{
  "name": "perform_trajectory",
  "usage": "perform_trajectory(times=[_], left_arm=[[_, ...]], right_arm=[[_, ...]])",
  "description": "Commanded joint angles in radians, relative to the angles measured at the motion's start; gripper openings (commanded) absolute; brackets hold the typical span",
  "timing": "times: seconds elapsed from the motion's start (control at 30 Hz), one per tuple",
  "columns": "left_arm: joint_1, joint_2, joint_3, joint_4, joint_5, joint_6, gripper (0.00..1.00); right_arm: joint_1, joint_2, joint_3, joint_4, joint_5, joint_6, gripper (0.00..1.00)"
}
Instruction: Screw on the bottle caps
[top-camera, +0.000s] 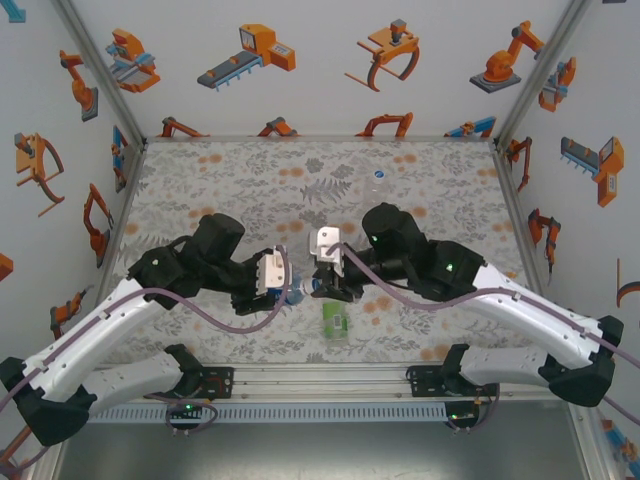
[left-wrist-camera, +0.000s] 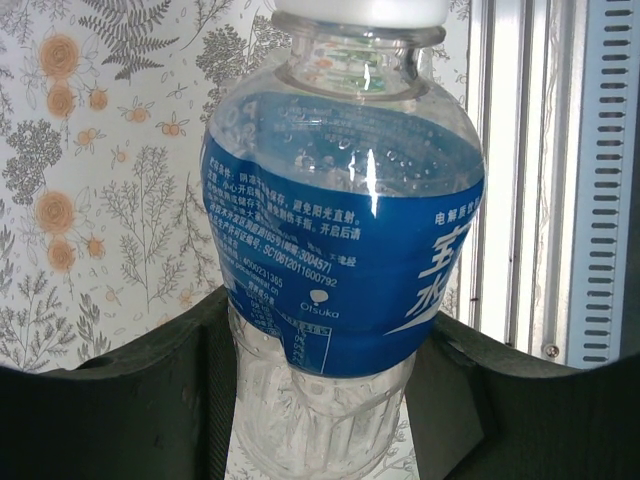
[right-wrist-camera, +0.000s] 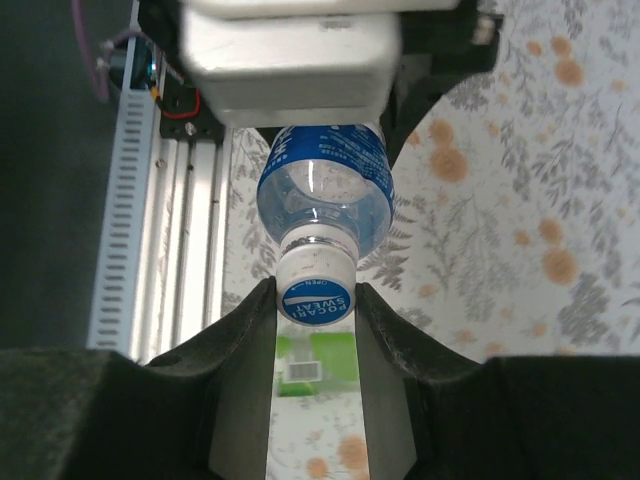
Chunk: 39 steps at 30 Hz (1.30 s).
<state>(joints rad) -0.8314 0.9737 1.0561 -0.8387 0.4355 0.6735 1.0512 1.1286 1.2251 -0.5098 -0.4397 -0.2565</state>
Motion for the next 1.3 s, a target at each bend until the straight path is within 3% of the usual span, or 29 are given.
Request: perform_trajectory(times=[0.0, 0.43, 0.6, 0.8, 0.97, 1.27], left_arm=[[-0.009, -0.018, 0.015, 0.146, 0.058, 0.014, 0.00], [-0.009, -0.022, -0.036, 0.317, 0.022, 0.005, 0.00], [-0.009, -0.001, -0.058, 0.384, -0.055, -0.013, 0.00], [-0.009, 0.018, -0.081, 0.432, -0.135, -0.031, 0.00], [-0.009, 0.025, -0.082, 0.448, -0.181, -0.041, 0.00], [-0.009, -0.032, -0.144, 0.499, -0.097, 0.024, 0.00]], right_arm=[[0.008, 0.007, -0.028, 0.062, 0.100, 0.313, 0.00], [-0.021, -0.045, -0.193, 0.198, 0.260, 1.185, 0.00], [-0.037, -0.074, -0.284, 0.253, 0.316, 1.460, 0.00], [-0.068, -0.095, -0.306, 0.247, 0.368, 1.488, 0.00], [-0.090, -0.069, -0.291, 0.253, 0.340, 1.482, 0.00], [-0.146, -0.061, -0.325, 0.355, 0.257, 1.561, 0.00]])
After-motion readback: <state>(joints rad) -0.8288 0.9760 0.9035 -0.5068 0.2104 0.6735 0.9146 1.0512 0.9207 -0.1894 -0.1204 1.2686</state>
